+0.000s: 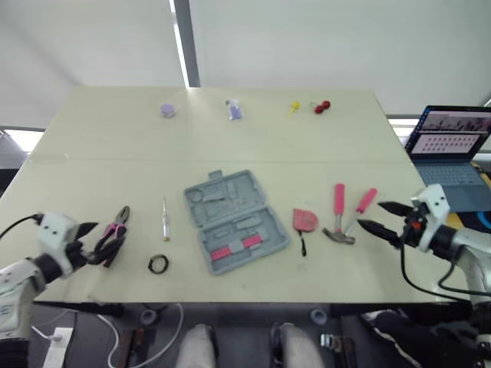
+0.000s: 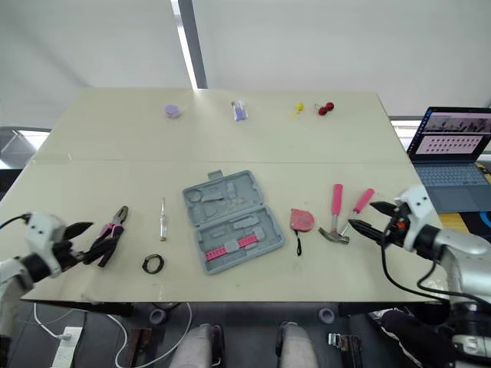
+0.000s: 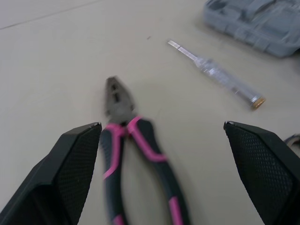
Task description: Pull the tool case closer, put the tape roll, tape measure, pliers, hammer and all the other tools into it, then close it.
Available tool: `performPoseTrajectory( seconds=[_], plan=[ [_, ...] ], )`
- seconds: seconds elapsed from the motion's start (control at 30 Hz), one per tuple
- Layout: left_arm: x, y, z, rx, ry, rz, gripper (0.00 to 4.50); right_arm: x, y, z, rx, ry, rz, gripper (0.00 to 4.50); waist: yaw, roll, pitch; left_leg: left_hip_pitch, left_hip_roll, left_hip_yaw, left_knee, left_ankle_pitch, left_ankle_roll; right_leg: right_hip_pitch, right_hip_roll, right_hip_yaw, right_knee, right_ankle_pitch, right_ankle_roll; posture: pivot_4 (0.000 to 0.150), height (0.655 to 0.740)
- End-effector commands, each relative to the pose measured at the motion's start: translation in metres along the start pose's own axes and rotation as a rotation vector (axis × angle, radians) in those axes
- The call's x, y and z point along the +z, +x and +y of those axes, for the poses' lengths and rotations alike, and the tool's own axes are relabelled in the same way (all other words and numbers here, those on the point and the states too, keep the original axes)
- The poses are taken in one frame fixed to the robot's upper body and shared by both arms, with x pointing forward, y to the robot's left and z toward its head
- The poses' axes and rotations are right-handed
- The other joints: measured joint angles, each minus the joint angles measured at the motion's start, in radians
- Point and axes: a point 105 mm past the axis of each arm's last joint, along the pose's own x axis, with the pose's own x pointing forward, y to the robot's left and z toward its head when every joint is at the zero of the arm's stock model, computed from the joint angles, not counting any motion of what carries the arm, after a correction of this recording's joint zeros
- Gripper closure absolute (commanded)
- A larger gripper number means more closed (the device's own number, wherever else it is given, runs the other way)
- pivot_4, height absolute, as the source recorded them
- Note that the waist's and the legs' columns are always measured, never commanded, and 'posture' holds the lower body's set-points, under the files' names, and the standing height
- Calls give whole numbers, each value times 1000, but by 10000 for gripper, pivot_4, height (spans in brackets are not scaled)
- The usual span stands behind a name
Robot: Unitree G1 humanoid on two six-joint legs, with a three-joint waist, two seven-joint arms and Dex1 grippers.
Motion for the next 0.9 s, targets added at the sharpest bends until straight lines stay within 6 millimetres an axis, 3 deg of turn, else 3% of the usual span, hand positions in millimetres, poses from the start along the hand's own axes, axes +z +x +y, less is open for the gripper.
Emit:
performPoseTrajectory(
  seconds=[0.03, 0.1, 0.13, 0.23, 0.3, 0.47, 0.67, 0.9],
  plan=[
    [21, 28, -27, -33, 22, -13, 5356, 24, 33, 14, 78, -72, -29, 0, -3, 0, 0, 0, 0, 0, 1, 0, 0, 0, 1, 0, 1, 1, 2, 1500, 7400],
    [25, 45, -43, -38, 1, -1, 12442, 29, 55, 17, 95, -113, -12, 0, -4, 0, 0, -1, 0, 0, 1, 2, 0, -2, 1, 1, 4, 2, 4, 1500, 7400],
    [27, 49, -48, -43, -7, 3, 18138, 30, 60, 17, 97, -127, -3, 0, -3, 0, 0, -1, 0, 0, 2, 2, 0, -2, 2, 1, 5, 4, 7, 1500, 7400],
    [31, 59, -62, -50, -65, 9, 33875, 28, 89, 24, 126, -190, 48, 9134, -3, 0, 0, -1, 0, 0, 1, 4, 2, -2, 3, 1, 6, 6, 11, 1500, 7400],
    [29, 61, -66, -48, -99, 29, 43920, 26, 104, 29, 145, -217, 74, 18612, -4, 0, 0, -1, 1, -1, 1, 5, 3, -3, 3, 1, 6, 6, 11, 1500, 7400],
    [21, 66, -75, -40, -168, 78, 45000, 24, 132, 33, 139, -246, 113, 43738, -7, 1, 1, -1, 1, -1, 2, 6, 2, -3, 3, 1, 8, 6, 11, 1500, 7400],
    [14, 77, -86, -35, -233, 97, 45000, 25, 158, 38, 119, -240, 110, 44500, -11, 1, 1, -1, 1, -1, 2, 6, 1, -3, 3, 1, 8, 6, 11, 1500, 7400],
    [12, 89, -94, -37, -265, 97, 45000, 23, 172, 47, 123, -225, 100, 44500, -14, 1, 1, -1, 1, -1, 2, 7, -1, -3, 3, 0, 9, 6, 11, 1500, 7400]
  ],
)
